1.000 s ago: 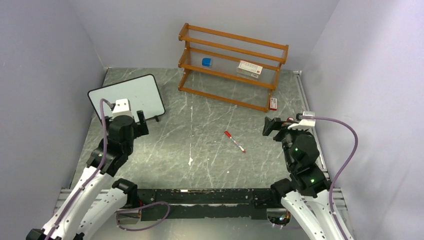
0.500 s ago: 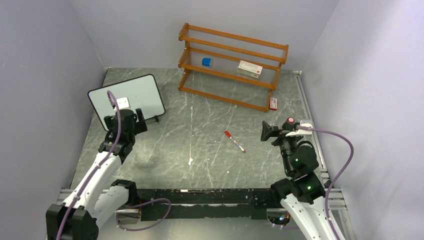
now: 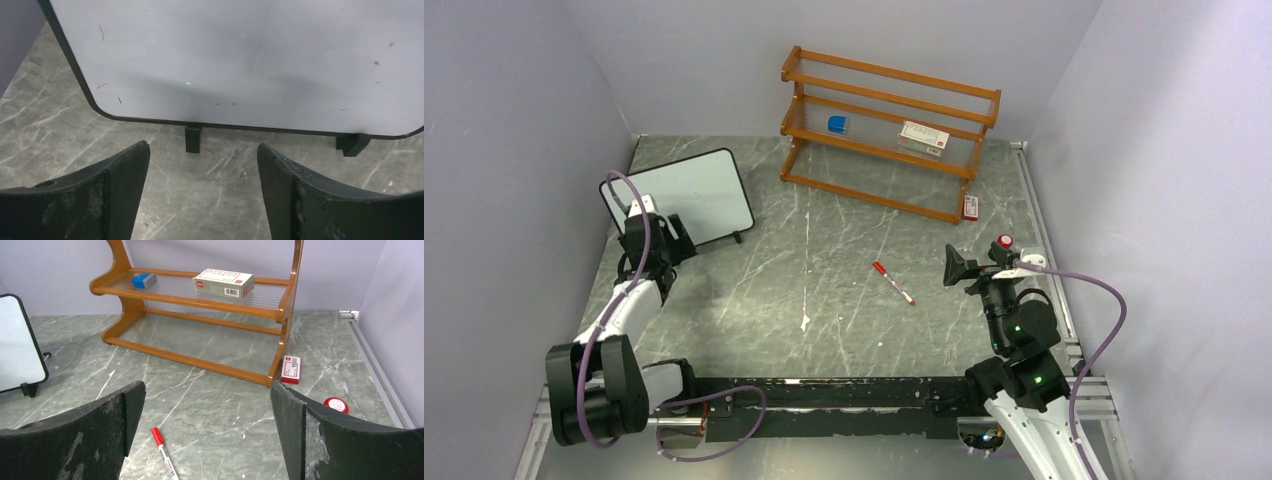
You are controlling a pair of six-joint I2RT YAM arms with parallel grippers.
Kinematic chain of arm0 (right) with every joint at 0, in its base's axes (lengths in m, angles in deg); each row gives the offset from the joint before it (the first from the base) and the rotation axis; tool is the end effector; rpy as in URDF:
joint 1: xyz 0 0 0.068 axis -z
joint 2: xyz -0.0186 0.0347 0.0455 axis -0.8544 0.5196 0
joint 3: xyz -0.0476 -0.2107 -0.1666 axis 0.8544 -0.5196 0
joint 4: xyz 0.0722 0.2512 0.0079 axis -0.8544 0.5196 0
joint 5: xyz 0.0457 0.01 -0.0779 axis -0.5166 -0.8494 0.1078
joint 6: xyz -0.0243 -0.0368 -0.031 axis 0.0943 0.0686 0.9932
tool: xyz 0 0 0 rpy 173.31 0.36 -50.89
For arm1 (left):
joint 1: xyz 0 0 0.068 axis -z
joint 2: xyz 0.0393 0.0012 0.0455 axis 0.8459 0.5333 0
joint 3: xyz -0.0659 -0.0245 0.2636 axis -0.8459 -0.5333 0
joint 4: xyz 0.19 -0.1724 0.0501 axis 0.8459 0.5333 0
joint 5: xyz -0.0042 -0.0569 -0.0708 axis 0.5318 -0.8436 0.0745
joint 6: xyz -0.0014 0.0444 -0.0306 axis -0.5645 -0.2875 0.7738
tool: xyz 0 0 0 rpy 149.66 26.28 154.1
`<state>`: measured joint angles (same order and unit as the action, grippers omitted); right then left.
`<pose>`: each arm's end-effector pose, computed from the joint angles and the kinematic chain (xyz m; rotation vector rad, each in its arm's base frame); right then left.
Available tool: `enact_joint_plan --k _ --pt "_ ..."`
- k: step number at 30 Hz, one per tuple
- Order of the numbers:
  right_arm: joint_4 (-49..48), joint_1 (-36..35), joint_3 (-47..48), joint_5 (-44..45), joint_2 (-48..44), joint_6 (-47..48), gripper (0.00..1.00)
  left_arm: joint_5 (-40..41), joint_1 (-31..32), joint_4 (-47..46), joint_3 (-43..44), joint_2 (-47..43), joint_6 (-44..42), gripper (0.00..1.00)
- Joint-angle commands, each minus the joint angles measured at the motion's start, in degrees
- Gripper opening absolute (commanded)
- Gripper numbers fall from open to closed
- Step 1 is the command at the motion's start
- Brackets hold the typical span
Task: Write a sentence on the whiteboard
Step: Move the whiteboard to the center of the board.
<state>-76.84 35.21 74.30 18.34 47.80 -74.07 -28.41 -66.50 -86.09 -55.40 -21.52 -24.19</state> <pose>0.0850 0.0265 0.2864 -0.0274 1.4530 0.1863 0.2302 0.0420 0.1970 -0.5178 2.0850 0.1537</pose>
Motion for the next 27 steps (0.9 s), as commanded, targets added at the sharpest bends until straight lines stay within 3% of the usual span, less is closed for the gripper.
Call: enact_joint_plan --k 1,4,18,27 --pt "-1.76 -0.5 -0.65 -1.0 -1.31 1.22 1.0 -6.63 -2.73 -7.44 -0.26 4.13 -2.74 0.76" --pt "-2.16 -0.51 -0.94 -0.96 -1.42 1.29 1.0 -7.23 -3.57 -7.07 0.45 7.13 -3.21 0.63" --pt "-2.98 -0.49 -1.49 -1.42 -1.55 1.59 1.0 -10.17 -4.98 -9.05 2.84 16.44 -6.33 0.46" --pt "-3.4 -0.51 -1.83 -1.44 -1.75 1.67 1.0 -16.04 -4.99 -8.37 3.57 16.23 -7.81 0.2"
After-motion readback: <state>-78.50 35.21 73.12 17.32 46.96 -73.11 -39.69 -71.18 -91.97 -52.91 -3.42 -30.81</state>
